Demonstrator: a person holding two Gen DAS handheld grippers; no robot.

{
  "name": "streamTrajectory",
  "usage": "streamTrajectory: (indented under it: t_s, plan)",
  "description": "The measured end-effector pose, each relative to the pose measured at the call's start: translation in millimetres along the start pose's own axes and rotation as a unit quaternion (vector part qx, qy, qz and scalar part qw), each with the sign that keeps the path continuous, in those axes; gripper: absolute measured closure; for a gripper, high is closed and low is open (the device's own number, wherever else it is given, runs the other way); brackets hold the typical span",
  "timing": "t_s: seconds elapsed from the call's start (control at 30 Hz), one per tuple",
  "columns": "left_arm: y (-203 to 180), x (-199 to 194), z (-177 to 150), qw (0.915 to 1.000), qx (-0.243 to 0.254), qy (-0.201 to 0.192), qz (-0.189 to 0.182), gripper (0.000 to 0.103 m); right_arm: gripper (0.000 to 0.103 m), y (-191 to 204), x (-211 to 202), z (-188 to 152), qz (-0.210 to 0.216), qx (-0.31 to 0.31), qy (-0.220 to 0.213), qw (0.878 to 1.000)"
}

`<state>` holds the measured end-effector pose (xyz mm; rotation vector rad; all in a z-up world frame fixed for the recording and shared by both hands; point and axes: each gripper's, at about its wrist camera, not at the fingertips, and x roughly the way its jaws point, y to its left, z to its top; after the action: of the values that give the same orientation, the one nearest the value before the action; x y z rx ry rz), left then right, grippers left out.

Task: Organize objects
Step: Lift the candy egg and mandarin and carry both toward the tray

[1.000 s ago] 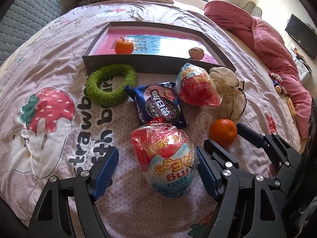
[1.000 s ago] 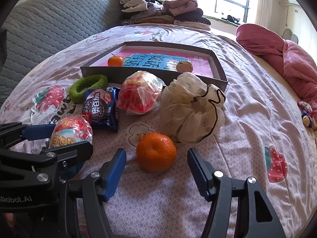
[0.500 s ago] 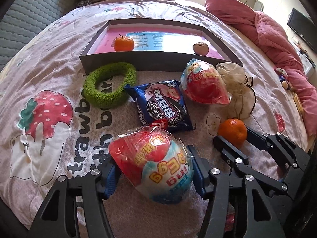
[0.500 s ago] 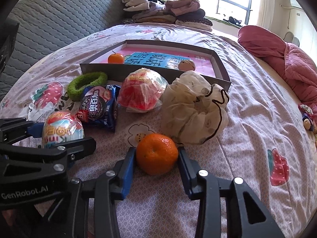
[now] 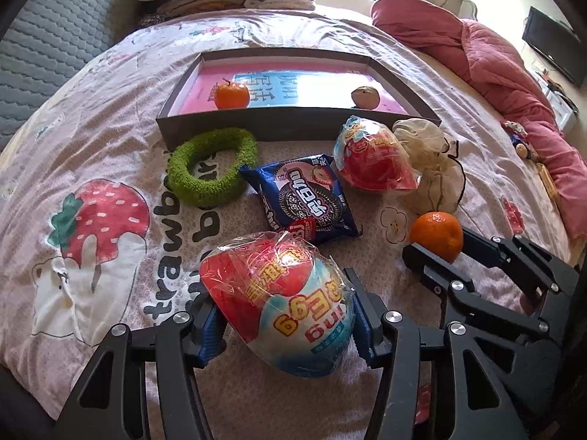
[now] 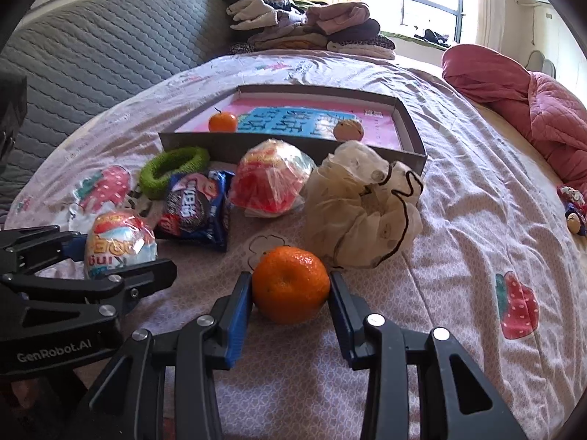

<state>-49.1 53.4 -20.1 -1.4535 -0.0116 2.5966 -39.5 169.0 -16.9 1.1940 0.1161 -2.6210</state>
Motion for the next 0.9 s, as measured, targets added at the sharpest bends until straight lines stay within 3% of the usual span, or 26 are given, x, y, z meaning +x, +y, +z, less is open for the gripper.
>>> streamTrajectory:
  t_s: [0.9]
  plan:
    - [1, -38, 15, 0.9959, 0.026, -0.084, 0.020, 0.044, 0.062, 0, -29, 16, 0.009, 0.008, -0.056, 0.998]
